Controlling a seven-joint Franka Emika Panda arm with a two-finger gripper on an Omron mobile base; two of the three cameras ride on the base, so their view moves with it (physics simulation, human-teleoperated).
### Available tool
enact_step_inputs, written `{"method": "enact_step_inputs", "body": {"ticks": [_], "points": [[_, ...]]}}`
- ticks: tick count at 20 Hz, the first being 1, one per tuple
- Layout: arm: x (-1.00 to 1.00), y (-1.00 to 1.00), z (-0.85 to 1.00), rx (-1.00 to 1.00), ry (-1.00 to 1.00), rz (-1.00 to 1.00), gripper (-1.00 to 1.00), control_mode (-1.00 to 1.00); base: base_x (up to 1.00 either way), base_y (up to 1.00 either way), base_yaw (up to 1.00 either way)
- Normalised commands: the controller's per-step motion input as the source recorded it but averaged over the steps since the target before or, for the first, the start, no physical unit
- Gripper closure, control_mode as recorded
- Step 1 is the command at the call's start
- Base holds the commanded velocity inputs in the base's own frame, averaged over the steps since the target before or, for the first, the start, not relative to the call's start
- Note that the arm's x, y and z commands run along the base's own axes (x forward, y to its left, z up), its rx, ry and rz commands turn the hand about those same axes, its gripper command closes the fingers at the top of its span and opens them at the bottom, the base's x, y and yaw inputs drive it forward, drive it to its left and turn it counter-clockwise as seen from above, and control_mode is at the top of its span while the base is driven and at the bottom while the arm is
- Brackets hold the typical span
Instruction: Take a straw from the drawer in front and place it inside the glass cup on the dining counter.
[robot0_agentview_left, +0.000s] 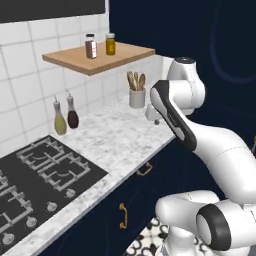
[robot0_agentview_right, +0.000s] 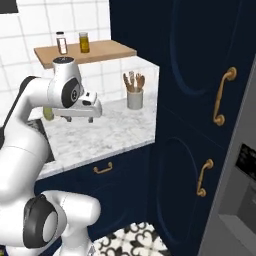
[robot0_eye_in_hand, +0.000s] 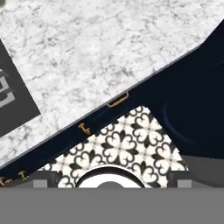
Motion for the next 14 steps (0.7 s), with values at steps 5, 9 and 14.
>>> {"method": "enact_step_inputs", "body": {"ticks": [5,9,14], "points": [[0.0,0.0,0.0,0.0,0.0,0.0,-1.0,1.0,0.03,0.66,-0.57],[0.0,0.0,0.0,0.0,0.0,0.0,-1.0,1.0,0.02,0.65,-0.52],[0.0,-0.14,0.0,0.2,0.0,-0.23,-1.0,-1.0,0.0,0.17,-0.19]]}}
